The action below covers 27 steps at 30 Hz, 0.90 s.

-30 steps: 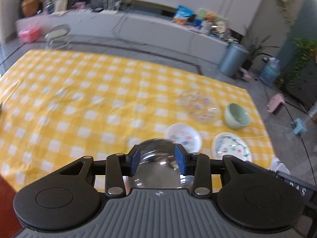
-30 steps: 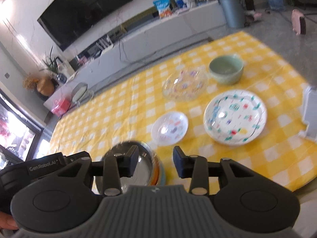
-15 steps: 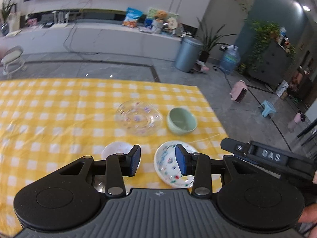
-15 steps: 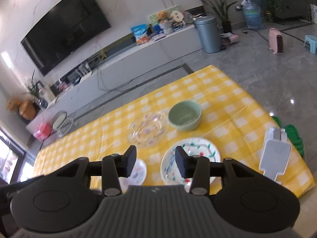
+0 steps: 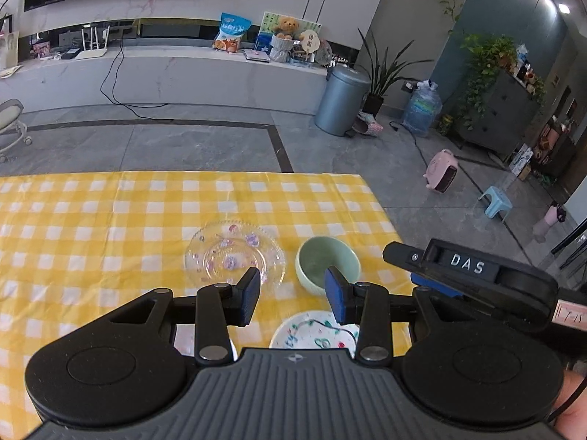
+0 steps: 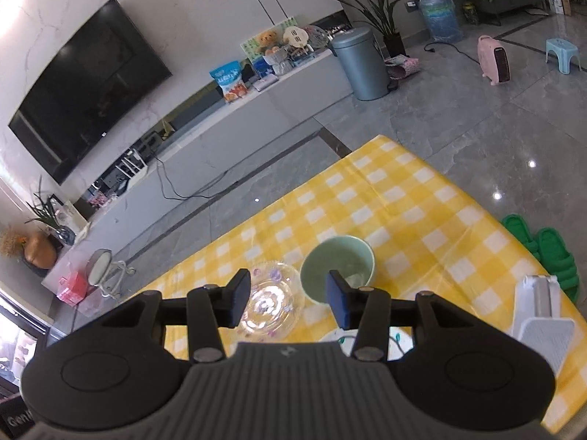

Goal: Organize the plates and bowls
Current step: 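Move the left gripper to the pale green bowl rim and close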

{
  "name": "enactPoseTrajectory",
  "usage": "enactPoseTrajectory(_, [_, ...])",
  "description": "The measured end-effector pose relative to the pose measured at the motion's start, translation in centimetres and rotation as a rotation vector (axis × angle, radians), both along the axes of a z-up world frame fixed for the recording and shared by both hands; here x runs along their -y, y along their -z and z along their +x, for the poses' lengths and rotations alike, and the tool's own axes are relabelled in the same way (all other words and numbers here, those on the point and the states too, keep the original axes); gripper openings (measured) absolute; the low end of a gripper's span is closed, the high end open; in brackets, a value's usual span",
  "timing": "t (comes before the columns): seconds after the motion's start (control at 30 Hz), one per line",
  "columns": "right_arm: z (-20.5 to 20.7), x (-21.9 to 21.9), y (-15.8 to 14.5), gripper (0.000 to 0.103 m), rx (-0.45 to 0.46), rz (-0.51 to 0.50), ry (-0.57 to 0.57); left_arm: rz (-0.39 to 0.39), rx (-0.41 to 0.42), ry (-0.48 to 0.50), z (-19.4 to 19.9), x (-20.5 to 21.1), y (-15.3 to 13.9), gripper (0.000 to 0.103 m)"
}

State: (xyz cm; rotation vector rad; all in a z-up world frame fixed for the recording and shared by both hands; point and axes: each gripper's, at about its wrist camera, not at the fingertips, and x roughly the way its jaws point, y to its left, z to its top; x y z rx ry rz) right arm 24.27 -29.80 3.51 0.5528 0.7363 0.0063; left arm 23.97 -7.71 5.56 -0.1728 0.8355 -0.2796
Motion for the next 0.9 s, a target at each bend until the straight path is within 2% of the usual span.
enactPoseTrajectory(0.1, [1.3, 0.7, 1.3, 0.046, -0.013, 0.018, 0.009, -0.007, -0.013, 0.023, 1.4, 0.2, 0.8, 0.045])
enactPoseTrajectory(0.33, [3.5, 3.3, 5.1, 0.046, -0.073, 0.066, 0.075, -0.029, -0.11, 0.023, 5.3, 0.9, 4.5, 0.046])
enactPoseTrajectory(0.47, [4.5, 4.3, 6.8, 0.045, -0.104, 0.086, 0.093, -0.082, -0.185, 0.034, 7.4, 2.0, 6.9, 0.046])
enactPoseTrajectory(0.57, [5.3, 4.6, 8.1, 0.045, -0.114, 0.086, 0.103, -0.045, -0.185, 0.039, 8.9, 3.4, 8.3, 0.046])
enactPoseTrajectory(0.63, [5.9, 4.6, 9.2, 0.04, -0.126, 0.073, 0.11, -0.017, -0.164, 0.052, 9.7, 4.3, 8.9, 0.046])
enactPoseTrajectory(0.9, [8.2, 3.5, 12.4, 0.037, -0.182, 0.033, 0.075, 0.094, -0.149, 0.081, 12.5, 6.1, 11.1, 0.046])
